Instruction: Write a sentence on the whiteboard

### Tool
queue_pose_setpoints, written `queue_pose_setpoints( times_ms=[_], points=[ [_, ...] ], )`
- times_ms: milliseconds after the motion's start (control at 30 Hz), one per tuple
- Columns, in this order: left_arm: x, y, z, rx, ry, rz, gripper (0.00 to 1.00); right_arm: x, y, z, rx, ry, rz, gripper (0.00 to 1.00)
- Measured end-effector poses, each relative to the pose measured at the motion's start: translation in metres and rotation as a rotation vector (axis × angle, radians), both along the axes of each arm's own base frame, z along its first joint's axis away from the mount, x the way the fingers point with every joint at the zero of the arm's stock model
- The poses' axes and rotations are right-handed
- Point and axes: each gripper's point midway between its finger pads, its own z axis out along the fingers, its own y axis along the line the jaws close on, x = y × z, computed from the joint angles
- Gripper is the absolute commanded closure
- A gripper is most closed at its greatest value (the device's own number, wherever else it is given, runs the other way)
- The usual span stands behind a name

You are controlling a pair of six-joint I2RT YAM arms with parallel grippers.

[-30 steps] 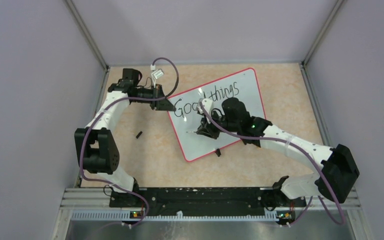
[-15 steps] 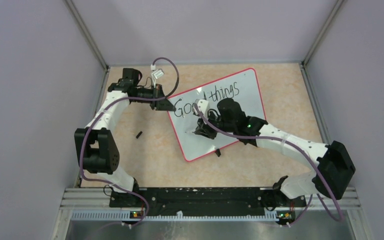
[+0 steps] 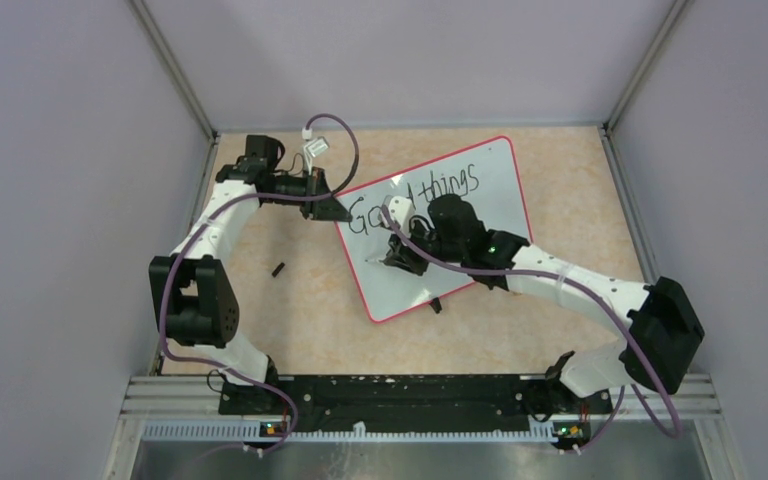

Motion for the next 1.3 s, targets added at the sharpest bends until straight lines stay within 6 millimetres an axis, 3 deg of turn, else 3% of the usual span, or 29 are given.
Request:
queue_pose_setpoints(
  times_ms=[200,833,1300],
  points=[
    [0.000,0.000,0.001,0.003,-0.003,-0.001,1.00,0.005,0.005,0.007,0.013,-0.011,-0.001,1.00],
    [0.003,0.000,0.001,0.007,-0.002,-0.003,1.00,0.008,0.007,-0.005,-0.015,-0.008,0.002,1.00],
    [0.003,0.000,0.001,0.008,-0.014,-0.009,1.00,-0.029,-0.002,-0.052,-0.105,0.078,0.068,1.00]
  ],
)
